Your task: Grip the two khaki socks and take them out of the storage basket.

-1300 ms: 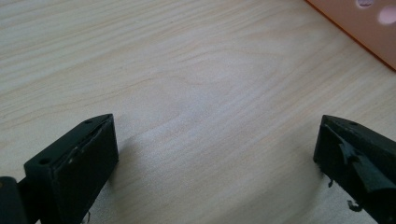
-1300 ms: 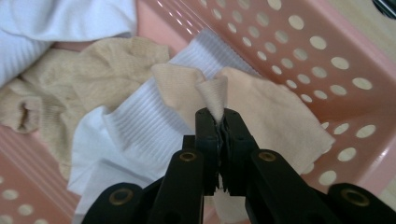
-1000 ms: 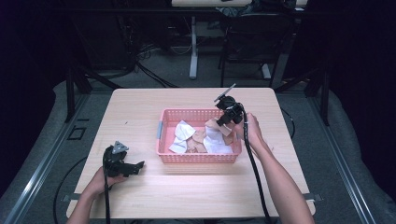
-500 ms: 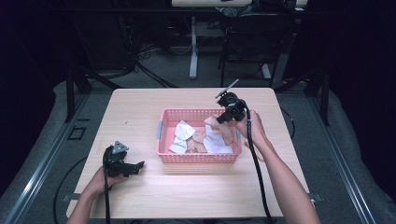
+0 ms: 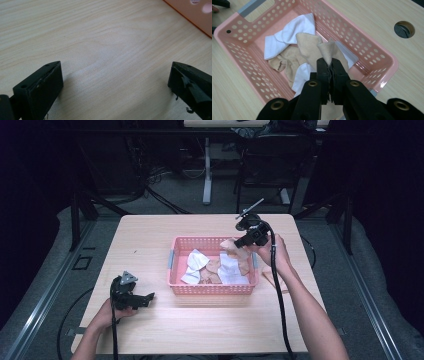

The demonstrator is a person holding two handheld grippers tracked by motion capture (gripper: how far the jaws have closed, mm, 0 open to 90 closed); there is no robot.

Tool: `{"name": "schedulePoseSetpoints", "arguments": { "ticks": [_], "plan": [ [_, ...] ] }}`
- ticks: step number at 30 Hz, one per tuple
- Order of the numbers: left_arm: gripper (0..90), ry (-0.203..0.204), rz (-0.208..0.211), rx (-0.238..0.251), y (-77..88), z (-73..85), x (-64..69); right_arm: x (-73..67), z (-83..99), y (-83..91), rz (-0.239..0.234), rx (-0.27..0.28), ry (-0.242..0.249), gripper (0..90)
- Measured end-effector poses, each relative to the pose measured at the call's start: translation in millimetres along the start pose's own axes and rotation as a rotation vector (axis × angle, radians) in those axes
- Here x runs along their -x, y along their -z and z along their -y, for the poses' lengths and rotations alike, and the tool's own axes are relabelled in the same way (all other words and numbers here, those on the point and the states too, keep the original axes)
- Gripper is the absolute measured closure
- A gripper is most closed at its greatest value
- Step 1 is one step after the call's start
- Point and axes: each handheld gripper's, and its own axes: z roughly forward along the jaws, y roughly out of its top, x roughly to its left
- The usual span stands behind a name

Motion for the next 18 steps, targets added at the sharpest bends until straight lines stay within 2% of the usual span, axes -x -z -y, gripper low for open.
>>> {"name": "schedulePoseSetpoints", "arguments": {
  "ticks": [10, 18],
  "plan": [
    [0.0, 0.000, 0.000, 0.000, 0.0, 0.0, 0.0, -5.6, -5.7, 17.3, -0.008, -0.001, 0.020, 86.9],
    [0.0, 0.000, 0.000, 0.000, 0.0, 0.0, 0.0, -6.3, -4.1, 33.4, -0.015, 0.032, 0.026, 86.9]
  ]
}}
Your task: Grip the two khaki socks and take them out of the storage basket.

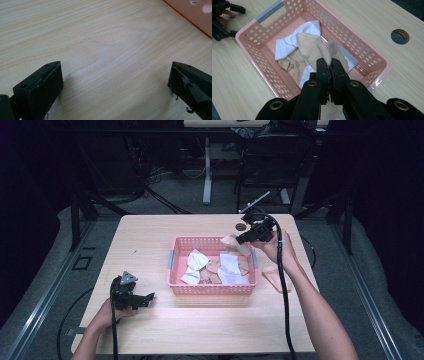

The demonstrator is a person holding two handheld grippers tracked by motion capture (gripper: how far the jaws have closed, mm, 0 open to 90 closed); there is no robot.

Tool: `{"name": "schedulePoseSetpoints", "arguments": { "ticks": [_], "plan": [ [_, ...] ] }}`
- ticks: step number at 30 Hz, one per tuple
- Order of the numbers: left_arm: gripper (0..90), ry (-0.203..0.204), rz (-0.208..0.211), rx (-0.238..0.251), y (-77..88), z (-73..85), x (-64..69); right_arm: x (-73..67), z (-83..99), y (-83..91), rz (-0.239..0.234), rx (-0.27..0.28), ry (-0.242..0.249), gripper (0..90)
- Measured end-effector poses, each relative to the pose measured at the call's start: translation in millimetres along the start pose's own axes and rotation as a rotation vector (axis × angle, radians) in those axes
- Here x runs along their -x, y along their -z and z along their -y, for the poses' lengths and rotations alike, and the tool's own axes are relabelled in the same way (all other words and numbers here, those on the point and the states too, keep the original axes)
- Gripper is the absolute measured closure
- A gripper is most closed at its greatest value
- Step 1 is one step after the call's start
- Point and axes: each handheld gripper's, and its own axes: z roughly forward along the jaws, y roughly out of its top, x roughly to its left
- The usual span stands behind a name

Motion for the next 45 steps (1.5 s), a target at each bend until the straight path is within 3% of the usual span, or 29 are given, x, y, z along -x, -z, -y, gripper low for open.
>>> {"name": "schedulePoseSetpoints", "arguments": {
  "ticks": [11, 24, 45],
  "plan": [
    [0.0, -0.001, 0.001, 0.000, 0.0, -0.1, -0.1, 7.6, 10.0, 31.3, 0.026, 0.021, -0.007, 86.8],
    [0.0, -0.001, 0.000, -0.001, 0.0, -0.1, -0.1, 30.5, 45.4, 63.1, 0.057, 0.046, -0.074, 86.9],
    [0.0, -0.001, 0.000, -0.002, 0.1, -0.1, -0.1, 60.6, 104.9, 78.0, 0.085, 0.052, -0.158, 87.0]
  ]
}}
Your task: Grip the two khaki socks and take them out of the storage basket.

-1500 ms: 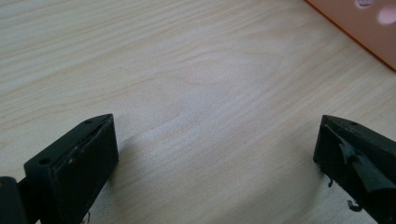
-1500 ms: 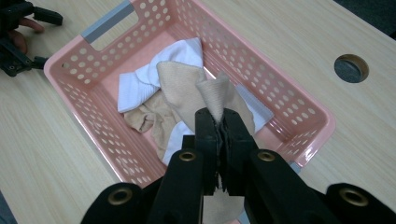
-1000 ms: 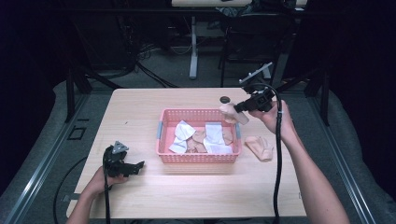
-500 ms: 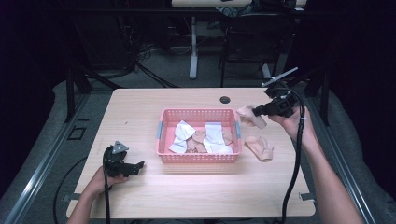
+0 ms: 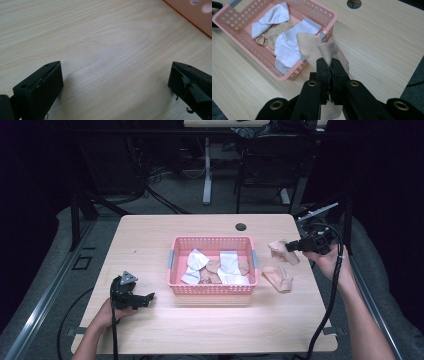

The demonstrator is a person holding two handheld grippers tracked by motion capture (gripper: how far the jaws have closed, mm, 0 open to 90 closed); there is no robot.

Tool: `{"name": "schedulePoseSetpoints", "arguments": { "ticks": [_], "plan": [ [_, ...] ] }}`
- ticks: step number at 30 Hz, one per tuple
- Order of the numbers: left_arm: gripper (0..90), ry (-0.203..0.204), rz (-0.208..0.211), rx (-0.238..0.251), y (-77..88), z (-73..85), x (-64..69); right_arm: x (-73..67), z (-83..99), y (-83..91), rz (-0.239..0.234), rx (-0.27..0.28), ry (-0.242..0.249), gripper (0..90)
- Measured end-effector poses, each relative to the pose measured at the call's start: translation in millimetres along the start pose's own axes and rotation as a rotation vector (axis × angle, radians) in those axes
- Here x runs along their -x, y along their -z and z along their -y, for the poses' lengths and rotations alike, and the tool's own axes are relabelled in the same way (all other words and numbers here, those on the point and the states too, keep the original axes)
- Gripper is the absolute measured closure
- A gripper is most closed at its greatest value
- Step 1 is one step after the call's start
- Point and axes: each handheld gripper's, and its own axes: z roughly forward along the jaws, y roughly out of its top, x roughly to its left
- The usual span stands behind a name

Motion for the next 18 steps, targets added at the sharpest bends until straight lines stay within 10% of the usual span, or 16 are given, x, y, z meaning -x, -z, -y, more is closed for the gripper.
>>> {"name": "schedulePoseSetpoints", "arguments": {
  "ticks": [18],
  "plan": [
    [0.0, 0.000, 0.001, 0.000, -0.1, -0.1, 0.0, 26.6, 31.6, -31.5, 0.048, -0.047, -0.068, 86.9]
  ]
}}
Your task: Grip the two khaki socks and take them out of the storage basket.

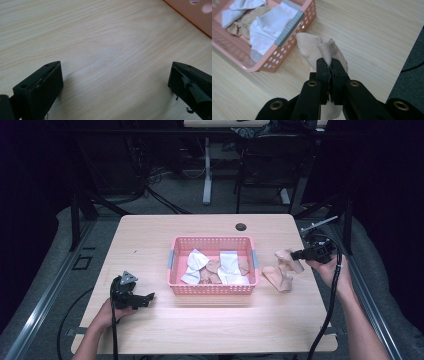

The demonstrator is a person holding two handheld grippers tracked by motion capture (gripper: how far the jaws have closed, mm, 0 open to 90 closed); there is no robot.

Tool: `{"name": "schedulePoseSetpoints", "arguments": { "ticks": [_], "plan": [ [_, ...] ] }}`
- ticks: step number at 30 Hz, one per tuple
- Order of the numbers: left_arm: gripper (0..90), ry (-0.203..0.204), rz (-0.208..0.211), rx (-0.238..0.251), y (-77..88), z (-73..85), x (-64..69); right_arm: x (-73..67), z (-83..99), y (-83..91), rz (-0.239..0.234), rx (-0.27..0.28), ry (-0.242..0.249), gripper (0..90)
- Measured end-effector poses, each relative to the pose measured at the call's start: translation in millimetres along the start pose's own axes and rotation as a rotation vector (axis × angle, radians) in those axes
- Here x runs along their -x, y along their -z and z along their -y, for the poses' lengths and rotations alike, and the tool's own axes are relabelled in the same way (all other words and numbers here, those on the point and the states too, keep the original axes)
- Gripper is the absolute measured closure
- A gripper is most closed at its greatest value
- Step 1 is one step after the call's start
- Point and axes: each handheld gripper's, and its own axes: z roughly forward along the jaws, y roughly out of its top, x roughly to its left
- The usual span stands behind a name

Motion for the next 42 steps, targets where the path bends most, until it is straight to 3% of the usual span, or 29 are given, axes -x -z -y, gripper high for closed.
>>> {"name": "schedulePoseSetpoints", "arguments": {
  "ticks": [3, 6, 10, 16, 18, 22, 24, 28, 31, 37, 42],
  "plan": [
    [0.0, -0.001, 0.001, 0.000, 0.0, 0.0, -0.1, 4.8, 5.0, -10.7, 0.024, -0.003, -0.012, 86.9],
    [0.0, -0.002, 0.001, 0.000, -0.1, -0.1, -0.2, 7.3, 8.5, -22.1, 0.032, -0.042, -0.015, 86.9],
    [0.0, -0.002, 0.002, 0.000, -0.1, -0.1, -0.2, 8.4, 12.3, -39.6, 0.012, -0.084, -0.024, 86.9],
    [0.0, -0.007, 0.003, 0.000, -0.2, -0.2, -0.5, 4.7, 21.6, -66.6, 0.038, -0.146, 0.003, 86.7],
    [0.0, -0.007, 0.003, 0.001, -0.2, -0.2, -0.5, 4.9, 24.6, -75.8, 0.026, -0.172, -0.006, 86.6],
    [0.0, -0.007, 0.003, 0.001, -0.2, -0.2, -0.5, 3.5, 27.1, -85.2, 0.031, -0.209, 0.015, 86.6],
    [0.0, -0.004, 0.003, 0.000, -0.1, -0.1, -0.3, 1.9, 28.8, -89.9, 0.013, -0.217, 0.007, 86.6],
    [0.0, -0.008, 0.003, 0.001, -0.2, -0.2, -0.6, 4.7, 30.1, -93.7, 0.020, -0.240, 0.009, 86.2],
    [0.0, -0.008, 0.003, 0.001, -0.2, -0.2, -0.6, 6.5, 30.6, -92.3, 0.018, -0.222, 0.002, 84.8],
    [0.0, -0.007, 0.003, 0.001, -0.2, -0.2, -0.5, 6.8, 29.8, -80.0, -0.010, -0.189, -0.003, 67.8],
    [0.0, -0.008, 0.003, 0.000, -0.2, -0.2, -0.6, 0.7, 28.1, -61.0, -0.026, -0.103, -0.010, 43.3]
  ]
}}
